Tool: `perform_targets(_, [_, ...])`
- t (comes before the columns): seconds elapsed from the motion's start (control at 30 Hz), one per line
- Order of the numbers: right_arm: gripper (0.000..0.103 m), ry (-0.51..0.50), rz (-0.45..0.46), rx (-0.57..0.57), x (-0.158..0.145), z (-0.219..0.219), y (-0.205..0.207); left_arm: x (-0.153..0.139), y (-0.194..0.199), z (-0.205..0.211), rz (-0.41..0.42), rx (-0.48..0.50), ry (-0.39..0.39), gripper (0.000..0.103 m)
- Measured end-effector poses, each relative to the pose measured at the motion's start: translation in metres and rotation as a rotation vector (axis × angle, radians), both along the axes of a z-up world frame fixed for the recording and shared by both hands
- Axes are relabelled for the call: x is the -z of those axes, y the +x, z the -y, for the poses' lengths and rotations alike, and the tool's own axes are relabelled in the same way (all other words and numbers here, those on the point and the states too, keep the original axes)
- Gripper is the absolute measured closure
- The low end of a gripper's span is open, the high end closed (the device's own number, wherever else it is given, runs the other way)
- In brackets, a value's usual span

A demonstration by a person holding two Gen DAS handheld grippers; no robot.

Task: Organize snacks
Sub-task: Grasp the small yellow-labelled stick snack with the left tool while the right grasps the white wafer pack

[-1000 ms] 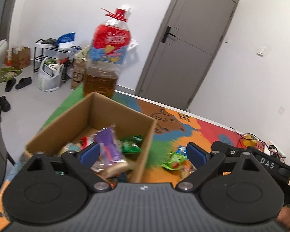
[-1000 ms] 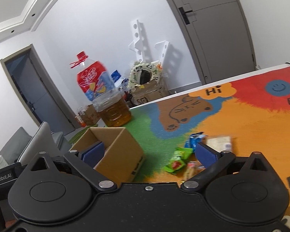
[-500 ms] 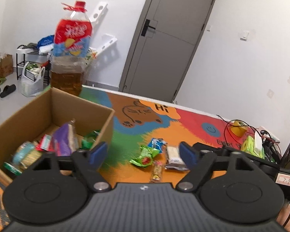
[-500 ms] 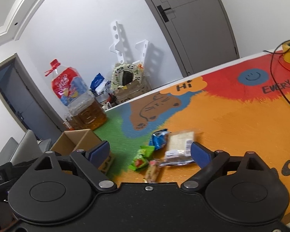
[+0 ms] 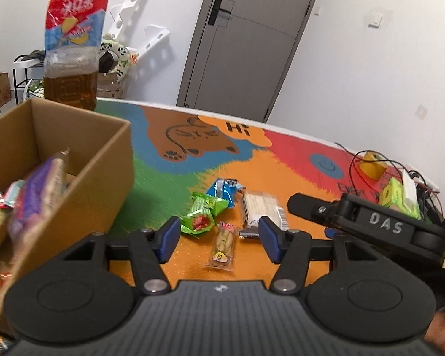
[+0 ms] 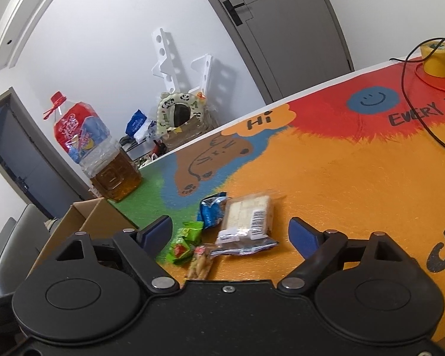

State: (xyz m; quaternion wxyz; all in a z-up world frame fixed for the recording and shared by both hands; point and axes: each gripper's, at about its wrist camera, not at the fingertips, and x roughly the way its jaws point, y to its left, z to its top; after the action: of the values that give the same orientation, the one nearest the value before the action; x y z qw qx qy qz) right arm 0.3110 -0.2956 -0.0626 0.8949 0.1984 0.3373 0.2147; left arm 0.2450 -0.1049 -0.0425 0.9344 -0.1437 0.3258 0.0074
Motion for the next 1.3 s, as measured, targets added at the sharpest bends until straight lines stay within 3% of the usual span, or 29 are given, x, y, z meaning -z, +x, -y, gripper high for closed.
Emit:
perform_targets(0.43, [0.017, -0.019, -0.025, -0.004, 0.013, 0.001, 0.009, 0.043, 0.037, 0.010, -0.096, -0.004, -0.012, 0.055])
perform_targets(0.53, [0.017, -0.030, -0.033, -0.011, 0.015, -0.006, 0.014, 0.049, 0.040, 0.011, -0.094, -0.005, 0.010, 0.066])
perform_targets(0.63, [0.017, -0.046, -0.040, -0.020, 0.017, -0.012, 0.020, 0.050, 0.042, 0.009, -0.105, -0.007, 0.011, 0.086])
perform_targets(0.87, [0.017, -0.104, -0.049, -0.026, 0.022, -0.028, 0.030, 0.038, 0.032, -0.008, -0.077, -0.017, -0.034, 0.087])
perform_targets(0.97, [0.026, -0.129, -0.063, -0.023, 0.026, -0.034, 0.033, 0.029, 0.028, -0.014, -0.054, -0.025, -0.041, 0.087])
perform_targets(1.1, [0.049, -0.181, -0.062, -0.034, 0.030, -0.042, 0.032, 0.022, 0.025, -0.020, -0.035, -0.030, -0.049, 0.087])
perform_targets(1.2, [0.057, -0.182, -0.061, -0.027, 0.026, -0.040, 0.027, 0.018, 0.020, -0.022, -0.023, -0.032, -0.057, 0.087])
perform_targets(1.3, [0.059, -0.172, -0.047, -0.017, 0.021, -0.037, 0.020, 0.010, 0.013, -0.024, -0.003, -0.033, -0.063, 0.087])
